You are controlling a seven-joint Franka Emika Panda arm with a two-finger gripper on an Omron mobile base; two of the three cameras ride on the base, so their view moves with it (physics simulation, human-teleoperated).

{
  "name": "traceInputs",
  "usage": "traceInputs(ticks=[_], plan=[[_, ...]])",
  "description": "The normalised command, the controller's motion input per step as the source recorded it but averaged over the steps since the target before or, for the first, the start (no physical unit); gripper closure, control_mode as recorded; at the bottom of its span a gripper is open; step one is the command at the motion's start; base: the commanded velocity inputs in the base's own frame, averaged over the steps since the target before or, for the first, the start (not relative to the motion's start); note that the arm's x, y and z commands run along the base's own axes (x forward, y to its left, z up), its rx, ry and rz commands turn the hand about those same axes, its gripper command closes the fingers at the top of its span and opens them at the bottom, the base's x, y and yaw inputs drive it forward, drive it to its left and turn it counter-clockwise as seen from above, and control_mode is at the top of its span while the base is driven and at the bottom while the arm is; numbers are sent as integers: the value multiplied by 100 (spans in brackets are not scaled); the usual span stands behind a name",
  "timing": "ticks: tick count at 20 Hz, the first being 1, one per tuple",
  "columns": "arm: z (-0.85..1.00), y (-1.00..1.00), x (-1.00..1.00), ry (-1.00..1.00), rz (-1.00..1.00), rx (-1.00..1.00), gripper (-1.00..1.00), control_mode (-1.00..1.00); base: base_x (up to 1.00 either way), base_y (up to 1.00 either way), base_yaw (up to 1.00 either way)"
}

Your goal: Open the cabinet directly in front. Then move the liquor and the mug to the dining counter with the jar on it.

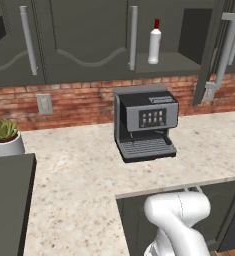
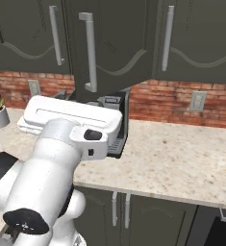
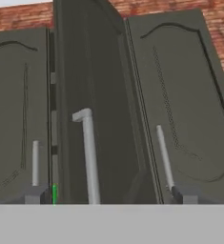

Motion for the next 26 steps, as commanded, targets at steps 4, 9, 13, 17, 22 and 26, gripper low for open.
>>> traceInputs(ticks=[4,9,13,17,22,26], plan=[[0,28,-100,18,8,-10,-100,-100,0,0,0],[0,79,-84,21,1,-21,-100,-100,0,0,0],[-3,100,-52,19,0,-27,-100,-100,0,0,0],[0,100,-16,14,0,-26,-100,-100,0,0,0],[0,100,9,6,0,-16,-100,-100,0,0,0],[0,84,38,0,-11,-12,-100,-100,0,0,0]])
